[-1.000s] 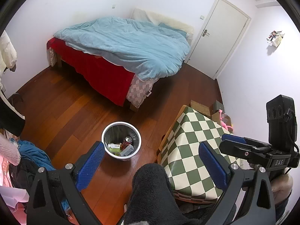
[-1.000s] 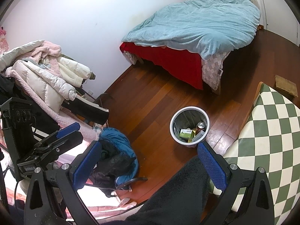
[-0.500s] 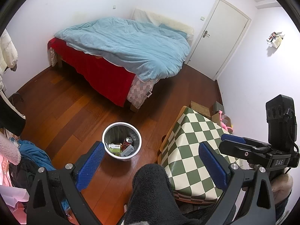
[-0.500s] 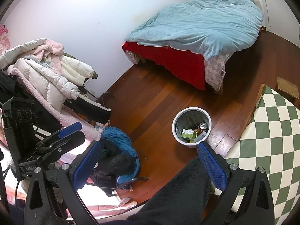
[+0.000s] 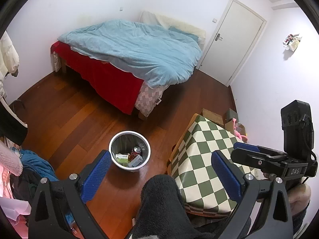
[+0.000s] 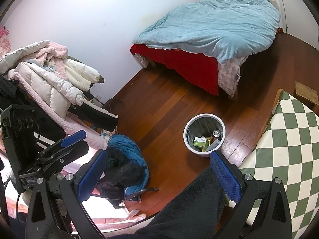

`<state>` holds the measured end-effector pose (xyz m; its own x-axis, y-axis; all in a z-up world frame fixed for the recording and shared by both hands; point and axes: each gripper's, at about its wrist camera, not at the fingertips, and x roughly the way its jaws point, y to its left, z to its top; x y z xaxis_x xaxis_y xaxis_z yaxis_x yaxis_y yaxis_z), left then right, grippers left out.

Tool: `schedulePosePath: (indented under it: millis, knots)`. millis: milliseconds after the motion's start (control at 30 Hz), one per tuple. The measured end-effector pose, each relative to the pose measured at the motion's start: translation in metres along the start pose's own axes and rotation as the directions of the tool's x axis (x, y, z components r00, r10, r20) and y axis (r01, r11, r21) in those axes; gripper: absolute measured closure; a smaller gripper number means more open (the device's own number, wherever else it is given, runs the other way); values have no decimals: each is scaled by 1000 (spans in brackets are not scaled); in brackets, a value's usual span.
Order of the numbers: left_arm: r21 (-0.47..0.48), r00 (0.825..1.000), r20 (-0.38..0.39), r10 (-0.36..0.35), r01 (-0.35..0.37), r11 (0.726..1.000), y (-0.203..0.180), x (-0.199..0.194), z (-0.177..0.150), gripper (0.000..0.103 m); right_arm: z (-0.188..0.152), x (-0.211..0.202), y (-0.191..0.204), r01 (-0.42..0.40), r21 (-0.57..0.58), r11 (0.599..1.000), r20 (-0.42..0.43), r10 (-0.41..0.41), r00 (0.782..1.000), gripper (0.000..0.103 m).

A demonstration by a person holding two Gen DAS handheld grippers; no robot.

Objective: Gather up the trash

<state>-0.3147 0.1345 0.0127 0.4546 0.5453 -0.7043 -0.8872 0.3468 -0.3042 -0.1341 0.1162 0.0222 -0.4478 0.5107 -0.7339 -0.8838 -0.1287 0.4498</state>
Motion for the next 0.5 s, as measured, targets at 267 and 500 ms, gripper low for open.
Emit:
schedulePosePath:
  millis: [267,500]
  knots:
    - [0,1000,3,1,-1,1000,0,-2,0,1,2,0,1,-5,-1,1000,-4,5,1000,0]
    - [1,1000,1,-2,2,1000,1,-2,1,1,3,1,3,-8,0,1000,-1,8,1000,0]
